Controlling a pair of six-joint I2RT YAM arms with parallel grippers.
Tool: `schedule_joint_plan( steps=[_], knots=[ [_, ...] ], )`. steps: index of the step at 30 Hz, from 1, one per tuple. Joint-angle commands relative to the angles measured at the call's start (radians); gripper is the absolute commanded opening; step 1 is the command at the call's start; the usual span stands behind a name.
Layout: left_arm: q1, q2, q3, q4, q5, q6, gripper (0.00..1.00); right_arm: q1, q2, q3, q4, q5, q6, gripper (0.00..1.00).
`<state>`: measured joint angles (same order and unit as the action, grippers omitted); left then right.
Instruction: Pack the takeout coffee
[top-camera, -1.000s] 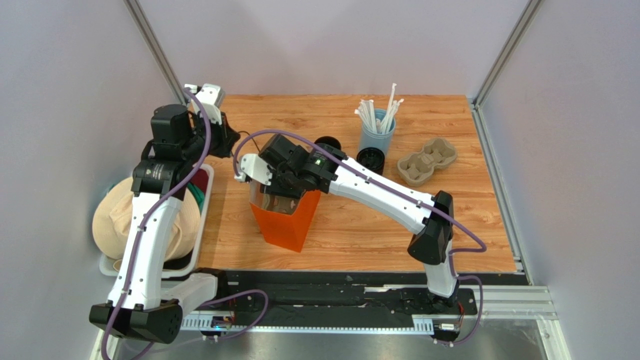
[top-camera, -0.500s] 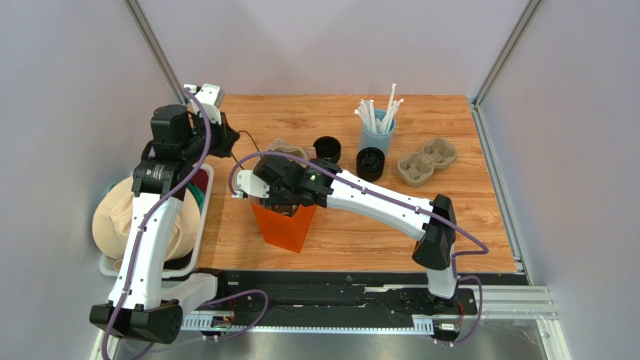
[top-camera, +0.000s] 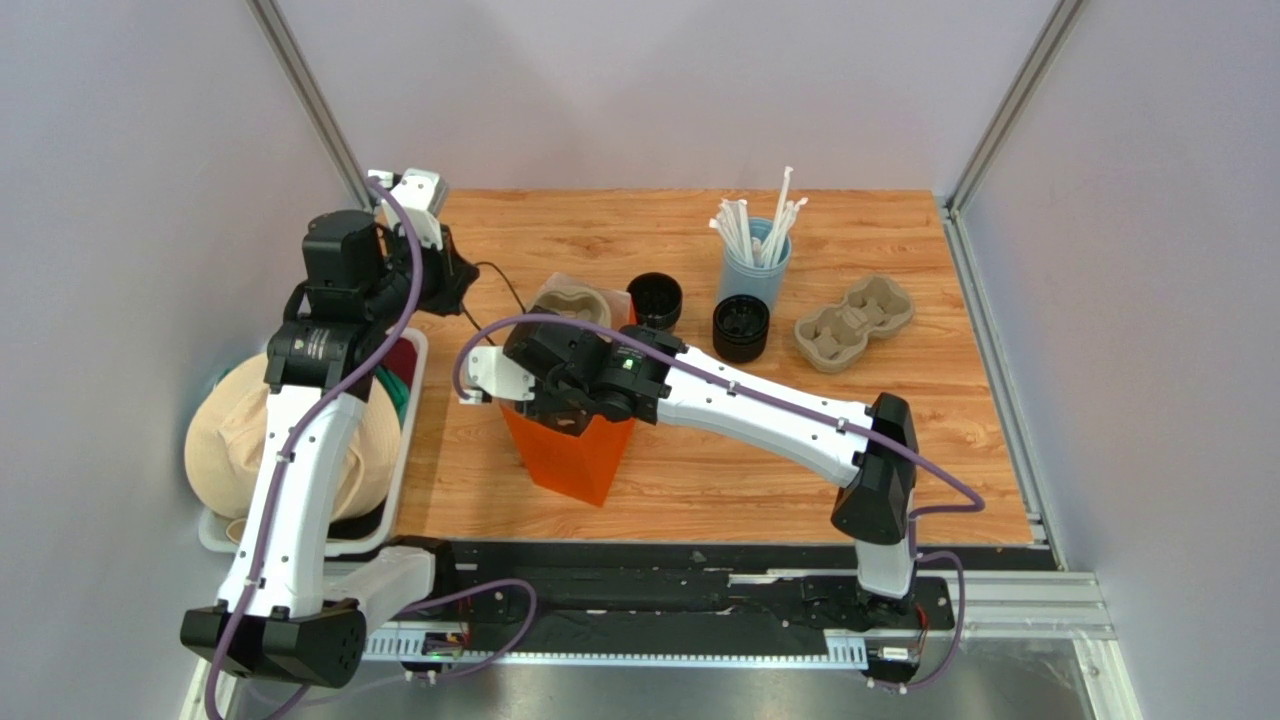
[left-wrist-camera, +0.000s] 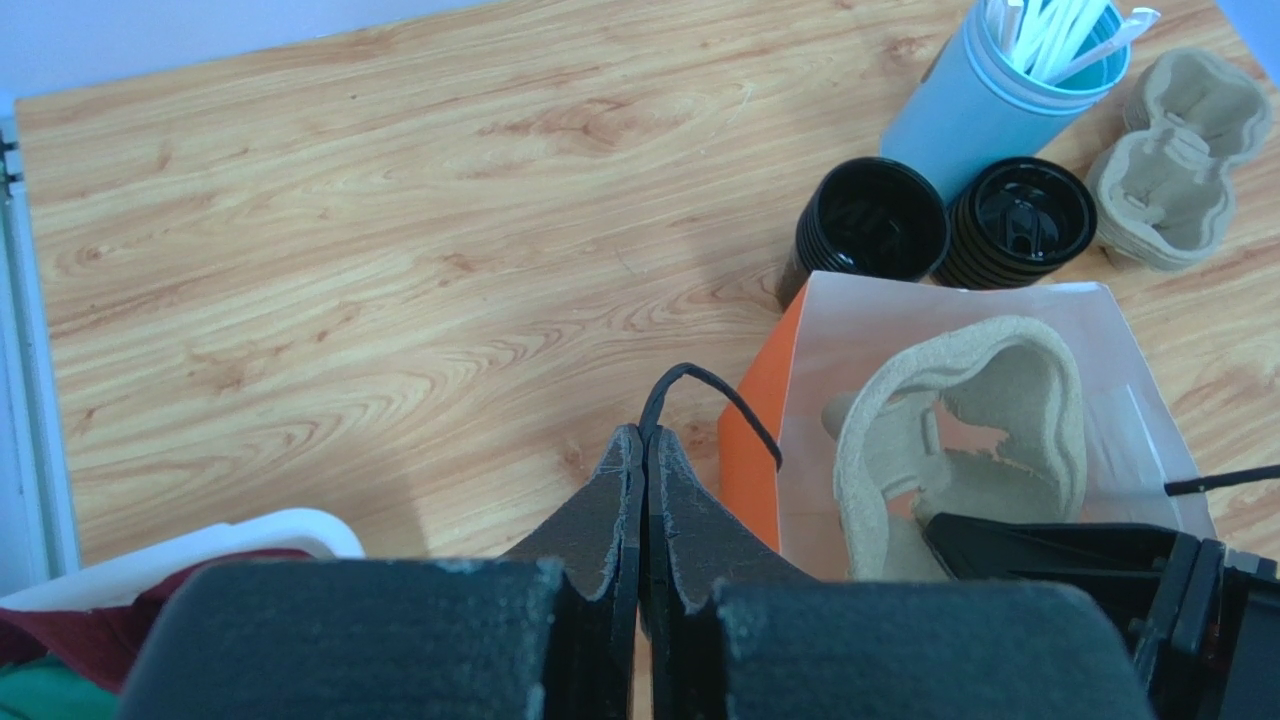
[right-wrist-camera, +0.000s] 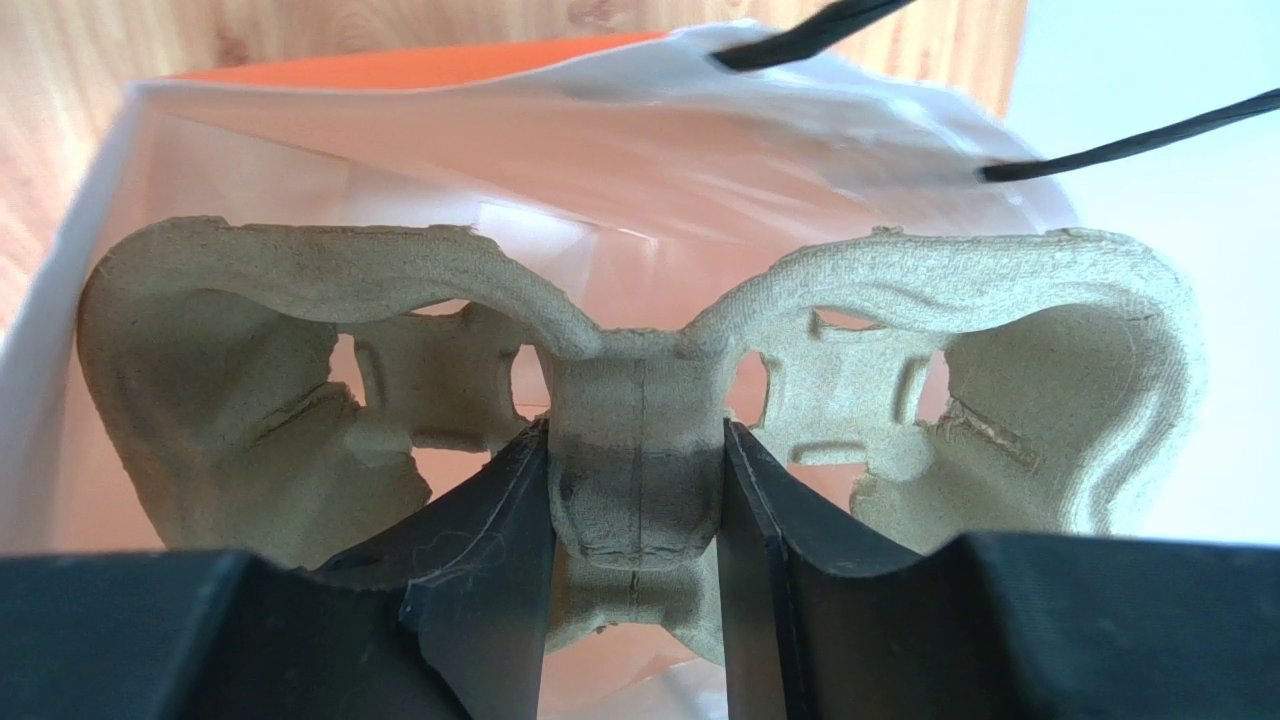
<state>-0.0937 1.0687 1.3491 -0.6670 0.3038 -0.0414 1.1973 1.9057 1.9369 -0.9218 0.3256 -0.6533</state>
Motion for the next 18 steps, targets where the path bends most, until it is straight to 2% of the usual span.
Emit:
schedule_joint_plan(
  steps=[1, 6, 18],
  knots=[
    [0.008, -0.018, -0.001, 0.024, -0.006, -0.015, 0.0, 0.008, -0.033, 0.03, -0.046, -0.055, 0.053, 0.19],
    [0.009, -0.018, -0.001, 0.023, -0.006, -0.017, 0.0, 0.001, -0.01, 0.046, -0.078, -0.095, 0.096, 0.19],
    [0.012, -0.027, -0.002, 0.023, -0.002, -0.022, 0.0, -0.077, 0.067, 0.209, -0.18, -0.217, 0.179, 0.19]
  ],
)
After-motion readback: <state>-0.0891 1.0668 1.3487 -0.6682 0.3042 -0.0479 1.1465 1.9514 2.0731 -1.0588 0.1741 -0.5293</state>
